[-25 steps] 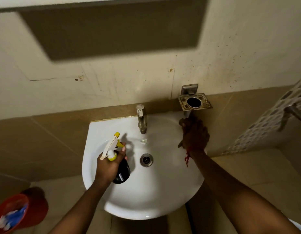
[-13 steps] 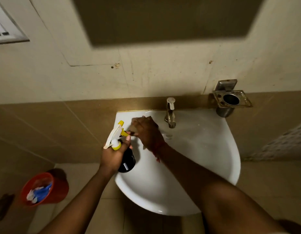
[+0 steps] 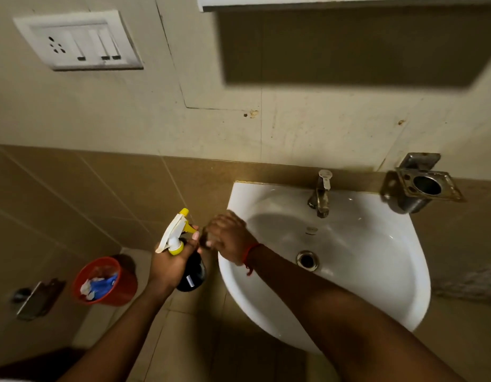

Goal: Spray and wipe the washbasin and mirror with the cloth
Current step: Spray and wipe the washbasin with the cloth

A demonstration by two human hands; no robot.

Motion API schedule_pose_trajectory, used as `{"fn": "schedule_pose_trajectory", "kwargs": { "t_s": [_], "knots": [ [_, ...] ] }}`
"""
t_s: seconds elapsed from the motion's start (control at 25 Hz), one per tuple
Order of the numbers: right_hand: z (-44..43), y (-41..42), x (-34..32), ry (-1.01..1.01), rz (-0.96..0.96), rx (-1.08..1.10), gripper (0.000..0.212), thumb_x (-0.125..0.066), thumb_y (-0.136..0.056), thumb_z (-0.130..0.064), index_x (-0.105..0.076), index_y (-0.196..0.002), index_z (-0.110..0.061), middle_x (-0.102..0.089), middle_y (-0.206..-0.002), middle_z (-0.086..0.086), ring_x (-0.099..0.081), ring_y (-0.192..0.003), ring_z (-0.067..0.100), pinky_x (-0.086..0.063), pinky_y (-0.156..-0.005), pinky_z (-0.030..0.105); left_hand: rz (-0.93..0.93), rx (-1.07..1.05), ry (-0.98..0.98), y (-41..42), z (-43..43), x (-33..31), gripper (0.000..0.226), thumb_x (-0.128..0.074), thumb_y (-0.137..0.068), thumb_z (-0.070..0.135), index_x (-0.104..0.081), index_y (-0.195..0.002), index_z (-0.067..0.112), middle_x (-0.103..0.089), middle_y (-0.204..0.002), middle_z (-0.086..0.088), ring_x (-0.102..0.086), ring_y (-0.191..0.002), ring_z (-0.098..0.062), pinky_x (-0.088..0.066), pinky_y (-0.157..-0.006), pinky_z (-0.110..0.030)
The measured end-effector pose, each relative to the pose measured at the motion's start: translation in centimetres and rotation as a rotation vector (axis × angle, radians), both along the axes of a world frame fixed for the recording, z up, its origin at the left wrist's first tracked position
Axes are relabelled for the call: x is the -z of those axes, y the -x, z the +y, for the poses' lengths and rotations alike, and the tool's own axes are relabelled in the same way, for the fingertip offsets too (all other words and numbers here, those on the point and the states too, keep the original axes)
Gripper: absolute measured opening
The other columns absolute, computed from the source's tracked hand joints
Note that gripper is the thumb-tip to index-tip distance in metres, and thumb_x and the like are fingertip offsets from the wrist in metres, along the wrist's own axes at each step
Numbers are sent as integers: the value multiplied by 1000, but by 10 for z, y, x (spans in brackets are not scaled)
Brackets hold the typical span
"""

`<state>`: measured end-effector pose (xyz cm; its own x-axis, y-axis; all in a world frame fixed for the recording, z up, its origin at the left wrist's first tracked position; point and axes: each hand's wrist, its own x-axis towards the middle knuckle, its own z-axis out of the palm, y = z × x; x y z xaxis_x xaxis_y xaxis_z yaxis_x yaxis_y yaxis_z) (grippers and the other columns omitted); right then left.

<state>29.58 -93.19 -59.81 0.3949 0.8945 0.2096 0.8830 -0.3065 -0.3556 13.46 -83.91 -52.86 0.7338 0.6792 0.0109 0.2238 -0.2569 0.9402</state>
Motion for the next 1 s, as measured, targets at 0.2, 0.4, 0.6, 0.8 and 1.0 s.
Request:
{"fn": "schedule_pose_trajectory", "kwargs": {
  "t_s": [0.2,0.4,0.6,0.8,1.0],
  "knots": [
    [-10,66,-75,175,843,-27,25,-52,-101,-24,-66,-81,-18,-64,-81,1,-64,-79,0,-39,-78,21,-8,-48,36,58,14,-46,11,-74,-91,12,-74,-98,19,-77,-75,-2,-72,-65,-6,-55,-82,-26],
    [4,110,-167,-606,1667,325,37,-50,-96,-40,-63,-111,-9,-75,-93,2,-61,-115,33,-56,-80,32,-90,-1,44,97,45,-137,24,-83,-80,35,-75,-100,43,-81,-100,2,-79,-86,-28,-59,-90,-47],
    [52,175,-293,-752,1793,161,48,-37,-102,-41,-67,-107,-4,-77,-90,13,-75,-78,23,-61,-72,30,-213,-131,-10,121,52,-231,19,-89,-76,24,-72,-79,16,-74,-80,-7,-62,-58,9,-50,-65,-11],
    [97,203,-355,-783,1649,-2,62,-69,-82,-31,-55,-135,-2,-65,-124,27,-64,-113,41,-52,-100,51,-312,-243,-13,138,88,-288,30,-93,-61,37,-74,-78,20,-79,-72,4,-76,-73,-18,-61,-74,-36],
    [138,184,-368,-661,1424,-87,55,-74,-87,-15,-52,-137,-16,-70,-121,18,-69,-111,34,-55,-97,49,-281,-260,-10,148,144,-322,31,-90,-70,10,-73,-96,5,-81,-85,-9,-72,-69,-14,-60,-72,-25]
  ]
}}
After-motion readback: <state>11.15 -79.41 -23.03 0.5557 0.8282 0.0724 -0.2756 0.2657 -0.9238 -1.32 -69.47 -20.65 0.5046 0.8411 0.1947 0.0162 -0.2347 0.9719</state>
